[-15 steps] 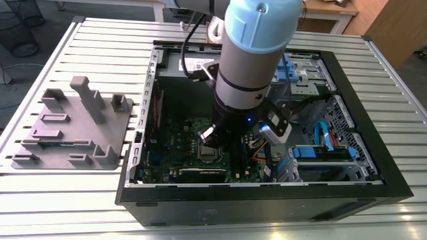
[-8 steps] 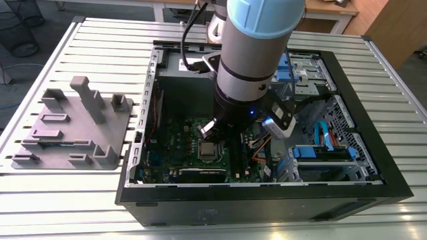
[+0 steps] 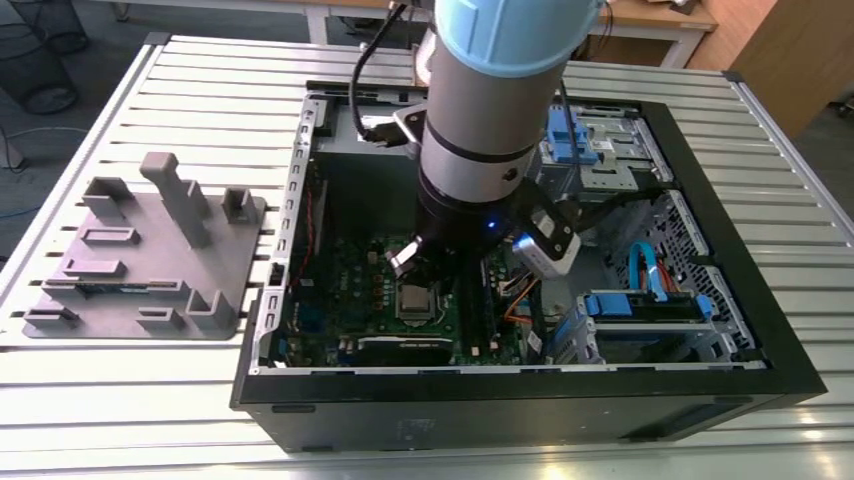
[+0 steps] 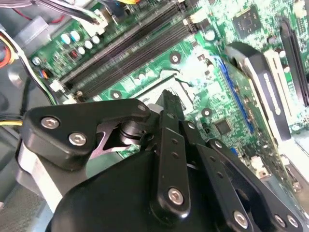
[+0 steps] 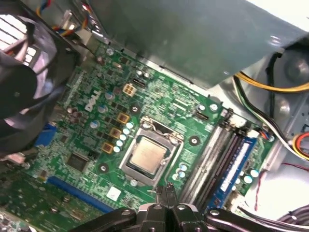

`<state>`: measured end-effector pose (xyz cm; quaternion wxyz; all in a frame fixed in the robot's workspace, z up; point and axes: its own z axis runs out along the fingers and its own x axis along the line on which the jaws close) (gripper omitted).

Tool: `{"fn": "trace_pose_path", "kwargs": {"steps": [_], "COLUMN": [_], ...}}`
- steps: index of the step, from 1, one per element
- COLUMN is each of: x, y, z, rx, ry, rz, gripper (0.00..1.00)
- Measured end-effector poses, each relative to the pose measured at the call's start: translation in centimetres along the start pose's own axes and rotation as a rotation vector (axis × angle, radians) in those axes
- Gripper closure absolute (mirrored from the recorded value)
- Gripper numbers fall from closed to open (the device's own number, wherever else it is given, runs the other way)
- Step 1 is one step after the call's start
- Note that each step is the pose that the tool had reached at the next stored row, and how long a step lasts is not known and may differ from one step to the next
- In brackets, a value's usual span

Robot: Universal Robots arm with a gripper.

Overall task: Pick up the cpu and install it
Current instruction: 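Install the first cpu locking lever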

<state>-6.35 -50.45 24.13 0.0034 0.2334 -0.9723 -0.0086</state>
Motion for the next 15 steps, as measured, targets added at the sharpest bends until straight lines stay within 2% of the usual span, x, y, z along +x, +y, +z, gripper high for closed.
{"fn": "trace_pose_path", "kwargs": {"steps": [3,15], "x": [0.71,0.75], "y": [0.40,0.42], "z": [0.08,-0.09], "rx": [0.0013,0.0016], "ry": [-0.0027,-0.0033], "rz": [0.000,0.000], "gripper": [0.89,0.89]}}
